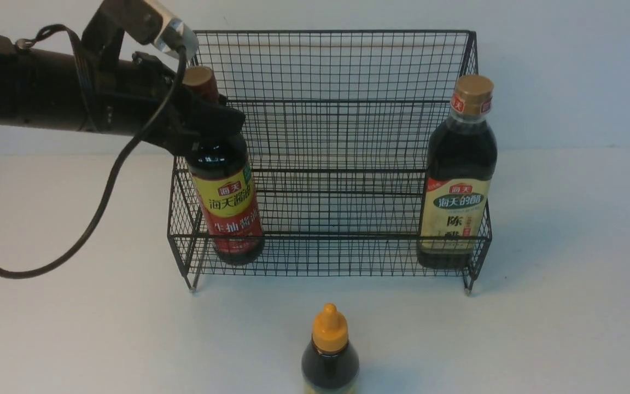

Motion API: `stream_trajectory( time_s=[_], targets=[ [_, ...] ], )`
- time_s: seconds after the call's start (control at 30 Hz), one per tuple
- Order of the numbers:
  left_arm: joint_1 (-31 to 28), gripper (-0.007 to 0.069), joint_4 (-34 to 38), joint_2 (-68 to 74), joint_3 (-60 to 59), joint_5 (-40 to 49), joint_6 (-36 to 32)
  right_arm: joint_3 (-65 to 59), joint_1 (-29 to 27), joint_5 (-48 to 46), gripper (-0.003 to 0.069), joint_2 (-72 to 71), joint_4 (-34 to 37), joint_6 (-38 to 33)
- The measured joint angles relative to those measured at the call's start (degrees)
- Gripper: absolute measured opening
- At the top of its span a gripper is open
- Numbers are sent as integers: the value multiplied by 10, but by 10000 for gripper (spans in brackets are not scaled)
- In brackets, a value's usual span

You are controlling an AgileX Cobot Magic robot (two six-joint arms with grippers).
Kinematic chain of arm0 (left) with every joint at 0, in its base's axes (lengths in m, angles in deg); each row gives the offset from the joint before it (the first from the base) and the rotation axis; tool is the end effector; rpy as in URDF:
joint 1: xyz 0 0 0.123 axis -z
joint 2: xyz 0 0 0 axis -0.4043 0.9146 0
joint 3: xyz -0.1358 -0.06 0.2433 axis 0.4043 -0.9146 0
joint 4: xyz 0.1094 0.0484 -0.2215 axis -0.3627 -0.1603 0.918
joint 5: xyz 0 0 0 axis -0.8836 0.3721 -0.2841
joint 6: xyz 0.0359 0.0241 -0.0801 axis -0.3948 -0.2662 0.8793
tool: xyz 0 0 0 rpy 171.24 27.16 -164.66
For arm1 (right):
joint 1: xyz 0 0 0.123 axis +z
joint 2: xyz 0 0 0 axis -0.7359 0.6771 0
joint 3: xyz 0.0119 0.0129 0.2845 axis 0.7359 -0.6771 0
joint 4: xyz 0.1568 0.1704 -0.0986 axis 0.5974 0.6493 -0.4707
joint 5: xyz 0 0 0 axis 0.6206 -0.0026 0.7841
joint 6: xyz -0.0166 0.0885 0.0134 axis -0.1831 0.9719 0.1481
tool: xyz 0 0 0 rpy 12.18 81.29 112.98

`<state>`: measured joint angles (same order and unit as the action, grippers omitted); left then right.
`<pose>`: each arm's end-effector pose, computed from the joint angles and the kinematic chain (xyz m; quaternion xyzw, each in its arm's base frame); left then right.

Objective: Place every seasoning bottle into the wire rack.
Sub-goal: Use the left arm to put the condiment bottle back on the shelf

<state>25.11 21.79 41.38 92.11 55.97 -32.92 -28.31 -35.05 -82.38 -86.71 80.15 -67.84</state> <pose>0.3450 -0.0714 0.3145 0.3697 0.7693 -0.2408 0.4620 0.0088 0.0111 0.3210 -0.0895 0.6241 0.1342 0.7645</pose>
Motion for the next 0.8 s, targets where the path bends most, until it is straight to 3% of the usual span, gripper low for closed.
stream_trajectory(
  time_s=[0.37, 0.8],
  targets=[
    [0, 260, -4, 16, 4, 3, 1, 0, 0, -30, -15, 0, 0, 0],
    [0, 260, -18, 17, 8, -13, 52, 0, 0, -59, -15, 0, 0, 1]
  ],
)
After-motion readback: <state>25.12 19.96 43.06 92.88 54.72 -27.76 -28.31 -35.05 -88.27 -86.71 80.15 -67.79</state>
